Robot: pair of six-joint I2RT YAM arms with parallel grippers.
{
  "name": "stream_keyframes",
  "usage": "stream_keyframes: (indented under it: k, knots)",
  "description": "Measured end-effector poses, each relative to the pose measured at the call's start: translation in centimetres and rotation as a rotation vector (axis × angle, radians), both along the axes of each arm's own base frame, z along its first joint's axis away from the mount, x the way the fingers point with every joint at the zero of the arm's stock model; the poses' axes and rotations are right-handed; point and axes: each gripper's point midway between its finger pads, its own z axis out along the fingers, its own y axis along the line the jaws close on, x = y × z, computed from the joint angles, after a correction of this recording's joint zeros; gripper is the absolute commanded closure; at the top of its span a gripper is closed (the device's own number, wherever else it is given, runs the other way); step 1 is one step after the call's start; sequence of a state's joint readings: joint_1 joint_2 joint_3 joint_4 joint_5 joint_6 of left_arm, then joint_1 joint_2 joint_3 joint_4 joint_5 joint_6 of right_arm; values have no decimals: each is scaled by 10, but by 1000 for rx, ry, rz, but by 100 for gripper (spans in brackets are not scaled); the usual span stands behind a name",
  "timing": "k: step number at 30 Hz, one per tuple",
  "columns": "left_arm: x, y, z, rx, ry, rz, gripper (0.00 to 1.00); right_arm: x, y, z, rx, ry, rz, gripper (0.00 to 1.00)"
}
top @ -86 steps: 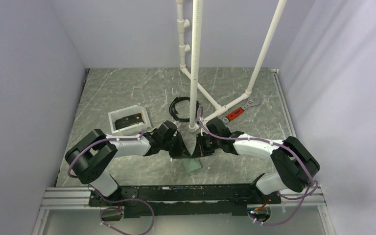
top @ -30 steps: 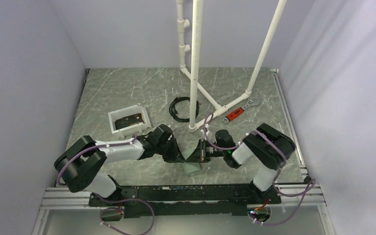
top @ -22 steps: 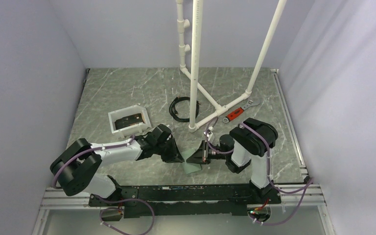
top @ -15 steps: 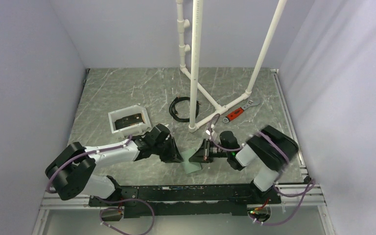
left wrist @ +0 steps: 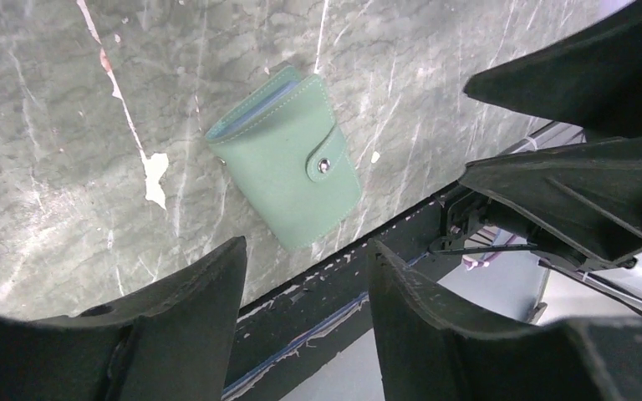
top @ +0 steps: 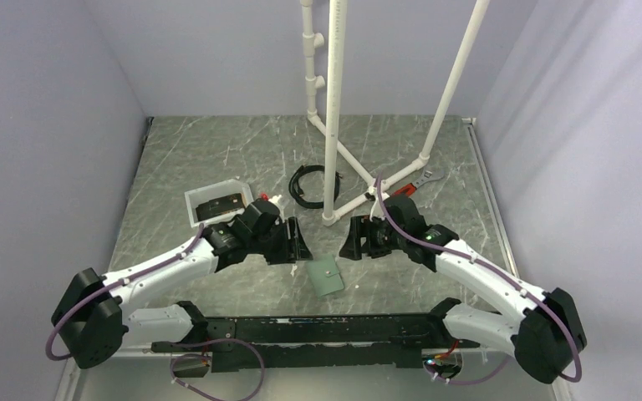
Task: Put the credit cards into the card holder
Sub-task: Close the card holder at the center of the board, then move the card holder to the center of the board, then reset both arms
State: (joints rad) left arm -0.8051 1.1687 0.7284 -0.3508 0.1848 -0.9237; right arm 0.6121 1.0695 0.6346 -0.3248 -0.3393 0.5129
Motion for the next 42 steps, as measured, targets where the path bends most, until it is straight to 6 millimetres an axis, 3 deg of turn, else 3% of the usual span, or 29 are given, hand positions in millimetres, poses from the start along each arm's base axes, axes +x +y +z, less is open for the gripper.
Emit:
stream_keyframes:
  k: [3, 5, 8, 10, 12, 17, 22, 25, 26, 28, 32, 37, 42]
  knots:
    - [2, 1, -3, 3, -5, -3, 37, 0, -11, 9, -39, -28, -28, 20]
    - [3, -1, -12, 2, 16, -12, 36, 5, -19, 24, -53, -84, -59, 18]
    - [0, -13, -44, 41, 89, -45, 34, 18, -30, 57, -68, -187, -119, 16]
    - [-10, -21, -72, 87, 144, -78, 34, 27, -38, 78, -83, -252, -163, 14]
    - [-24, -32, -87, 94, 194, -119, 34, 35, -48, 101, -99, -322, -212, 12]
    - [-17, -81, -80, 2, 171, -192, 33, 37, -78, 147, -123, -461, -316, 7]
    - [10, -139, -65, -66, 142, -228, 31, 26, -109, 180, -125, -555, -418, 3]
    - [16, -159, -52, -82, 115, -269, 13, 19, -126, 192, -135, -590, -469, 1]
    - [19, -163, -45, -87, 96, -281, 8, 18, -130, 195, -143, -596, -480, 0]
    - [24, -166, -29, -86, 55, -293, 7, 17, -139, 201, -167, -605, -507, 0]
    - [26, -142, 12, -56, -23, -271, 6, 11, -154, 221, -187, -645, -544, 0]
    - [25, -89, 112, -112, -223, -189, 7, -7, -174, 274, -125, -770, -585, 0]
    - [7, -21, 226, -211, -540, -114, 6, -36, -202, 330, -45, -928, -640, 0]
